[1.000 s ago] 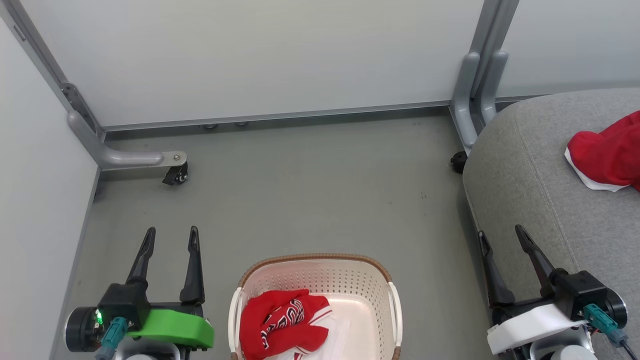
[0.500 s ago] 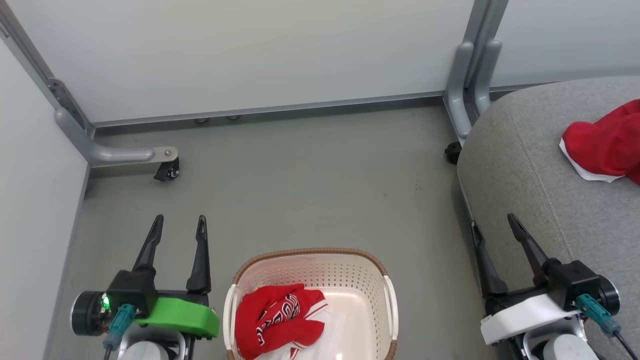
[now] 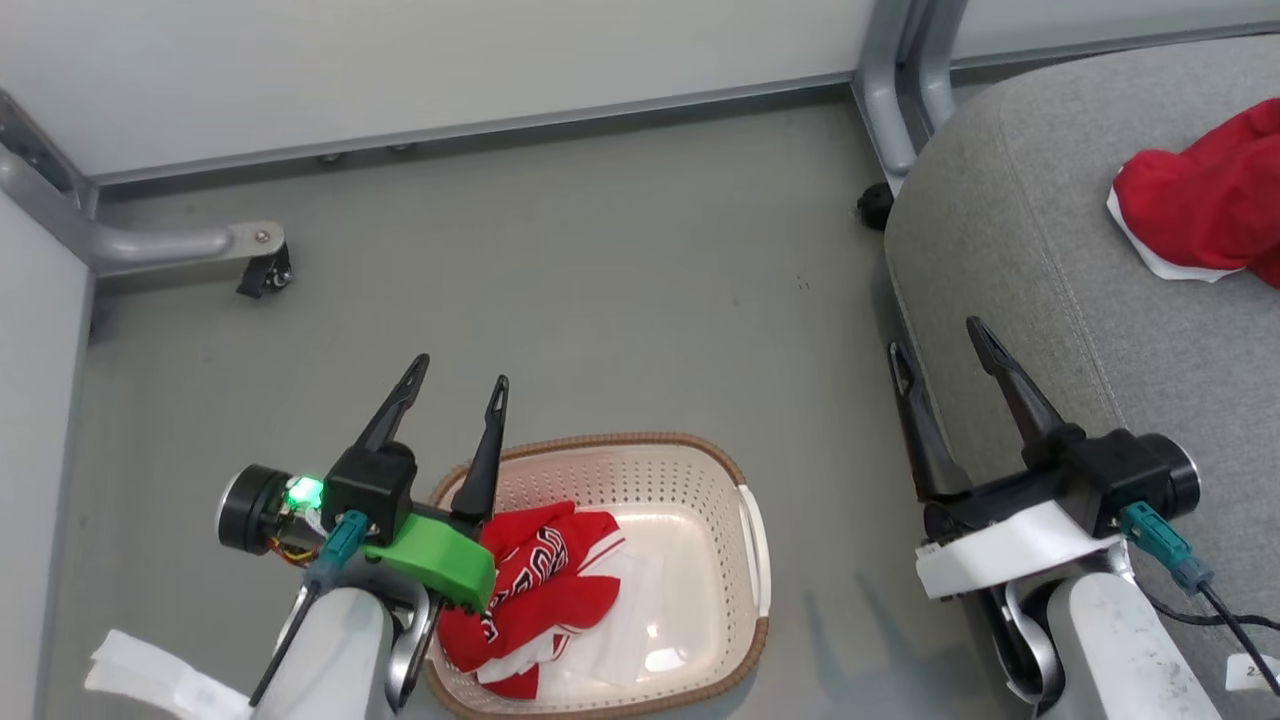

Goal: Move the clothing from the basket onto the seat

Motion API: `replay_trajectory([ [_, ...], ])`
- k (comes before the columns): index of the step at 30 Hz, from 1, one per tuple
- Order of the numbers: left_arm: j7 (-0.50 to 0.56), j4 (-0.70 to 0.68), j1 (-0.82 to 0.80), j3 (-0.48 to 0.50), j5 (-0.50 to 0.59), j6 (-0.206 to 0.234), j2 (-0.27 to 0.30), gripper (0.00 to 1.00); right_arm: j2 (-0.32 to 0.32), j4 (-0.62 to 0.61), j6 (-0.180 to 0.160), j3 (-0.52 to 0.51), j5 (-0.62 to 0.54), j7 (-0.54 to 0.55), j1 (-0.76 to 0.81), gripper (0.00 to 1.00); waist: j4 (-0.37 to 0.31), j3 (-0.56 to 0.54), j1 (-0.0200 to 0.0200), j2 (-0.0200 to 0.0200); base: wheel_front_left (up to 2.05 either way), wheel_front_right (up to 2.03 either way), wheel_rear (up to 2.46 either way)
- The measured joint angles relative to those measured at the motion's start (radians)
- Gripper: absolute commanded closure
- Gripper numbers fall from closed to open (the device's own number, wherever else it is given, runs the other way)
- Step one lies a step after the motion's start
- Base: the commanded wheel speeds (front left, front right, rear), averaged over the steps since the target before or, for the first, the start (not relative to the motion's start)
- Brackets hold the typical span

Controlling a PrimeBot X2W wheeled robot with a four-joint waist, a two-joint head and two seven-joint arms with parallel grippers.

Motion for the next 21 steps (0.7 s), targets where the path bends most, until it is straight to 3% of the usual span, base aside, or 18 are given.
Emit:
replay_trajectory([
  [21,0.0,0.41,-0.306,-0.21,0.009,-0.001,0.124,0.0,0.0,-0.083,0.0,0.07,0.003,0.0,-0.256,0.0,-0.116,0.337,0.0001,0.0,0.0,0.0,0.0],
])
